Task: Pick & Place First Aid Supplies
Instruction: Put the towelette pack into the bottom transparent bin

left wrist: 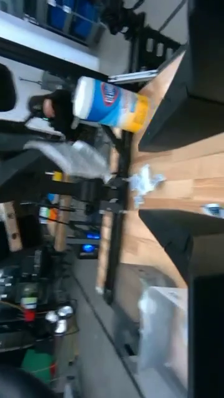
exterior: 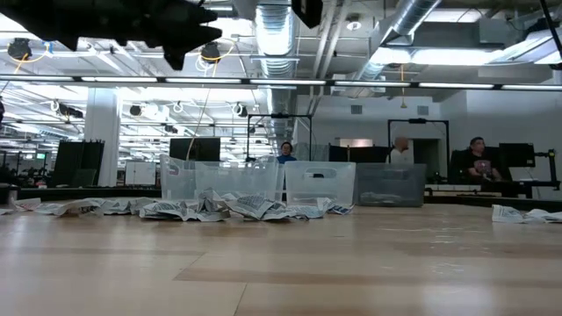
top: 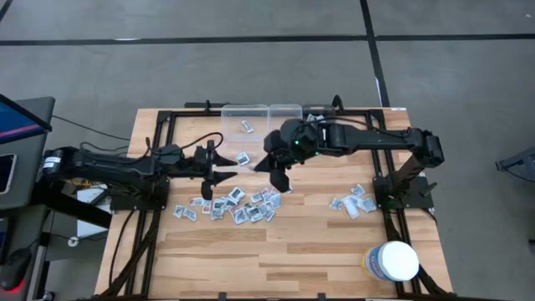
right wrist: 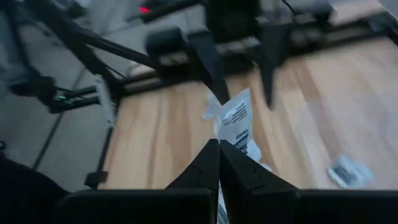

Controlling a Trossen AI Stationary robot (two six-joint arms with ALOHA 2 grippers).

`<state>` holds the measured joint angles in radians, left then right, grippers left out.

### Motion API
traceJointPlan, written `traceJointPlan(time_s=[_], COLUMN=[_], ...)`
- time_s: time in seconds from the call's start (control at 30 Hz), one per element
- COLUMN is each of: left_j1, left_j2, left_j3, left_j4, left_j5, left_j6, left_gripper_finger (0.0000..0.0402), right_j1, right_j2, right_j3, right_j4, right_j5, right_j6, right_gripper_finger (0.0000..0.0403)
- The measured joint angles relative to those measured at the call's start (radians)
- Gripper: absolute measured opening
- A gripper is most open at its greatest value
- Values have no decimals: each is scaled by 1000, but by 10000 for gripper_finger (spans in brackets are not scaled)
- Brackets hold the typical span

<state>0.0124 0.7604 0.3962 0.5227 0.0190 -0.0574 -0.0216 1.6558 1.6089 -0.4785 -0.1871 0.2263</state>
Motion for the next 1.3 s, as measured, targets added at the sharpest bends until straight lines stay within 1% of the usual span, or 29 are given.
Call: traceJointPlan(time_s=[0.13, 0.27, 0.47, 0.67, 0.77, 0.9, 1.07, 1.2, 1.23, 1.3], left_j1=[0, 0, 0, 0, 0, 0, 0, 0, 0, 0], left_j2=[74, 131, 170, 196, 212, 231, 231, 230, 230, 230], left_j3=[0, 0, 0, 0, 0, 0, 0, 0, 0, 0], left_j4=[149, 247, 322, 379, 413, 450, 472, 484, 485, 489], left_j5=[0, 11, 18, 48, 71, 91, 91, 93, 96, 103], left_j6=[0, -7, -28, -27, -27, -26, -26, -28, -29, -30], left_gripper_finger=[190, 201, 200, 187, 172, 139, 80, 17, 11, 10], right_j1=[-1, -7, -7, -14, -20, -25, -25, -25, -24, -19], right_j2=[0, 0, 0, 0, 0, 1, 1, 1, 1, 1], right_j3=[0, 0, 0, 1, 1, 2, 2, 2, 2, 2], right_j4=[48, 49, 48, 48, 48, 54, 54, 55, 56, 66], right_j5=[-50, -52, -52, -52, -51, -50, -50, -49, -50, -47], right_j6=[-29, -53, -71, -80, -79, -79, -79, -77, -74, -50], right_gripper_finger=[0, 0, 0, 0, 0, 0, 0, 0, 0, 1])
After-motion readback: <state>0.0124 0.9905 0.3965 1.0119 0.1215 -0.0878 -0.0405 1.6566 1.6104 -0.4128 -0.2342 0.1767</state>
